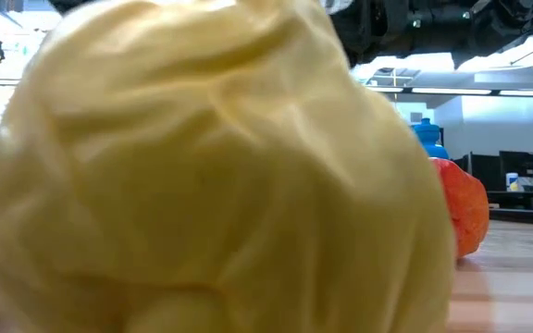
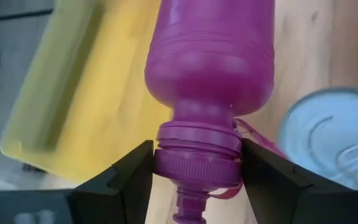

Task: Pick & Place Food Item
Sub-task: Put the purple water bottle into the pink bin

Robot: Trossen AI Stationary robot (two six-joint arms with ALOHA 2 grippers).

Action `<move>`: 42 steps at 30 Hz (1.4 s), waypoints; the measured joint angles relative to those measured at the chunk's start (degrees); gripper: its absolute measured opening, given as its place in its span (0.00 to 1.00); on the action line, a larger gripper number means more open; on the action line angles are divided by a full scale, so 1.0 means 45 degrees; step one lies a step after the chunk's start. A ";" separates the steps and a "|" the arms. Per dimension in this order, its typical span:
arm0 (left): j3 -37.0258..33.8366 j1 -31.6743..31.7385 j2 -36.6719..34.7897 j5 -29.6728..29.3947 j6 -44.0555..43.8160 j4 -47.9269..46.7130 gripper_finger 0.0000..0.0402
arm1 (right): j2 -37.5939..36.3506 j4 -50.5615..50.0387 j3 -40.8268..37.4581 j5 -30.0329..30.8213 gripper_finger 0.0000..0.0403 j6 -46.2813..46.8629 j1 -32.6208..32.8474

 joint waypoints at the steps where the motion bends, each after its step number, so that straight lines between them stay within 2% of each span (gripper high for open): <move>1: 0.0263 -0.0121 -0.0002 -0.0114 0.0056 -0.0198 0.50 | 0.0000 -0.0366 0.0000 0.0003 0.75 0.0262 -0.0141; 7: 0.1350 -0.0827 0.0000 -0.0403 0.0915 -0.0696 0.50 | 0.0005 -0.2160 0.0045 0.0003 0.76 0.0807 -0.0751; 10: 0.1482 -0.0969 -0.0002 -0.0400 0.1030 -0.0679 0.50 | 0.0005 -0.3646 0.0687 -0.0012 0.78 0.0936 -0.0798; 17: 0.1482 -0.1114 0.0003 -0.0408 0.1046 -0.0841 0.50 | 0.0277 -0.9708 0.4097 0.0346 0.93 0.0737 -0.0571; 23: 0.1477 -0.1398 0.0003 -0.0401 0.1208 -0.0838 0.50 | 0.0537 -1.3772 0.6888 0.1695 0.99 0.0489 -0.0524; 27: 0.1477 -0.1636 0.0003 -0.0630 0.1335 -0.0618 0.50 | 0.1351 -1.5502 0.8323 0.1639 0.98 0.0572 -0.0841; 32: 0.1471 -0.1729 0.0003 -0.0693 0.1507 -0.0374 0.50 | 0.3127 -1.7444 0.9950 0.1439 0.96 0.0588 -0.0939; 42: 0.1467 -0.1923 0.0268 -0.0783 0.1701 -0.0090 0.50 | 0.5567 -1.9748 1.2955 0.1446 0.96 0.0505 -0.1152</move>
